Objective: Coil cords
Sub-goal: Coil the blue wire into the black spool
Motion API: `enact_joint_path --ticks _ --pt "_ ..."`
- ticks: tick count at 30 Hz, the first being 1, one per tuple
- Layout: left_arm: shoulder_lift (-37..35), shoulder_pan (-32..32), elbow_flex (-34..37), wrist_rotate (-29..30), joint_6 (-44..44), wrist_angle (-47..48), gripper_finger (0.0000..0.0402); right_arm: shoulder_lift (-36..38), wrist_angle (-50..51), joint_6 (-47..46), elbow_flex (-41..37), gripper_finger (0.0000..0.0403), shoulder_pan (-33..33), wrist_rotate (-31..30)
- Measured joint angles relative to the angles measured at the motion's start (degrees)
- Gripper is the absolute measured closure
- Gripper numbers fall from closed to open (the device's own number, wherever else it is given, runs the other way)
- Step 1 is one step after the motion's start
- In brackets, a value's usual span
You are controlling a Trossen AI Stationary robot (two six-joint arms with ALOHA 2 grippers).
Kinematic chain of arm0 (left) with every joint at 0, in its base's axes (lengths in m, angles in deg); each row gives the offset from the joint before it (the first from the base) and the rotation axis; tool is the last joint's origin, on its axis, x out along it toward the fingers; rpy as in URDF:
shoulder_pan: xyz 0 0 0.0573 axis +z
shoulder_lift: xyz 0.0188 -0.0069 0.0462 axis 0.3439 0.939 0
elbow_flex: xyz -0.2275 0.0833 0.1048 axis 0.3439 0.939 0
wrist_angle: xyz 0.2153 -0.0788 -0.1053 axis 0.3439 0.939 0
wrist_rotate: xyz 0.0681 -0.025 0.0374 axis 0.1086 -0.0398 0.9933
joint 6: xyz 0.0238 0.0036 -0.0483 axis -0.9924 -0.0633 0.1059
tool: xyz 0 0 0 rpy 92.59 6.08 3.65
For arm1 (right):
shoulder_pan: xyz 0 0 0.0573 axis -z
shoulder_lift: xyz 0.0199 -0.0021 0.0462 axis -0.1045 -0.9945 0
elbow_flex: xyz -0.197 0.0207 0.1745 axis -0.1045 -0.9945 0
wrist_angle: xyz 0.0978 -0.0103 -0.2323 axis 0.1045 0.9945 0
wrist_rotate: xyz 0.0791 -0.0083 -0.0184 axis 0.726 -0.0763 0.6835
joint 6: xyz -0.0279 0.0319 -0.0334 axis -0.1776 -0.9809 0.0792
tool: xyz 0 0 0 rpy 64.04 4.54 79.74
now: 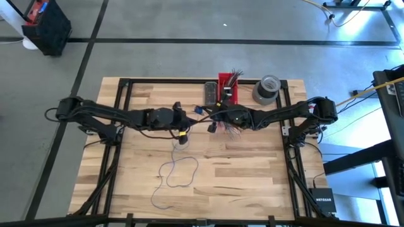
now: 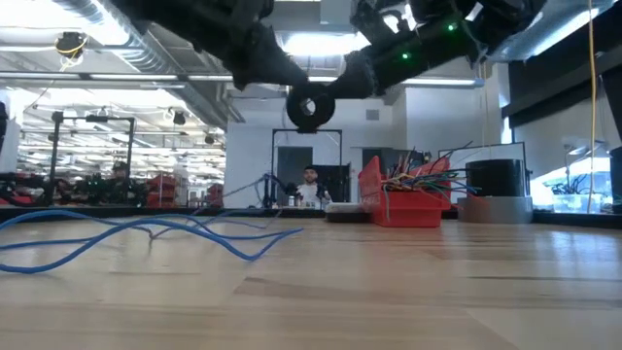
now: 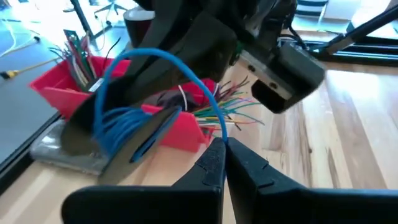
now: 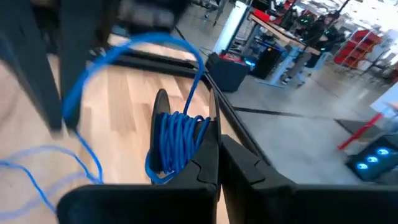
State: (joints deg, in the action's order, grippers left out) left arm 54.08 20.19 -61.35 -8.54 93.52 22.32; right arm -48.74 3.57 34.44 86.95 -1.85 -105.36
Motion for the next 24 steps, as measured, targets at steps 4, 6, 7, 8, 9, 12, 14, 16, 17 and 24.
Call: enact_joint_path --ticks 4,6,7,8,9,12,14,16,17,24 --pt "3.7 0.9 -0.1 -2.3 0.0 -5.7 0.04 0.0 -0.4 -2.5 0.6 0.0395 0.0 1.3" --pt "5.6 1.5 -0.2 -3.1 0.0 -7.8 0.04 0.0 -1.9 -3.0 0.7 0.0395 0.0 1.7" --pt "6.3 1.8 -0.4 -3.2 0.1 -7.9 0.04 0.0 -2.8 -3.0 0.7 0.0395 -0.1 1.8" --pt "7.0 2.1 -0.6 -3.2 0.3 -7.8 0.04 0.0 -4.0 -3.0 0.7 0.0395 -0.1 2.4" --pt "7.8 2.4 -0.9 -3.2 0.3 -7.8 0.04 0.0 -5.1 -3.3 0.7 0.0395 -0.1 3.0" --pt "9.6 3.4 -1.2 -3.2 0.3 -7.8 0.04 1.4 -6.1 -3.5 0.9 0.0395 -0.1 3.3" --pt "10.3 4.1 -1.2 -3.1 0.4 -8.3 0.04 3.4 -5.8 -3.5 1.2 0.0395 -0.1 3.4" --pt "10.4 4.7 -1.4 -3.1 0.4 -8.9 0.04 5.3 -5.3 -3.4 1.4 0.0395 -0.1 4.0" --pt "10.4 4.9 -1.4 -3.1 0.4 -8.8 0.04 6.3 -5.0 -3.5 1.4 0.0395 -0.1 4.7" --pt "10.1 5.3 -1.5 -3.0 -0.8 -9.7 0.04 12.4 -4.1 -5.0 1.4 0.0395 -0.1 6.8"
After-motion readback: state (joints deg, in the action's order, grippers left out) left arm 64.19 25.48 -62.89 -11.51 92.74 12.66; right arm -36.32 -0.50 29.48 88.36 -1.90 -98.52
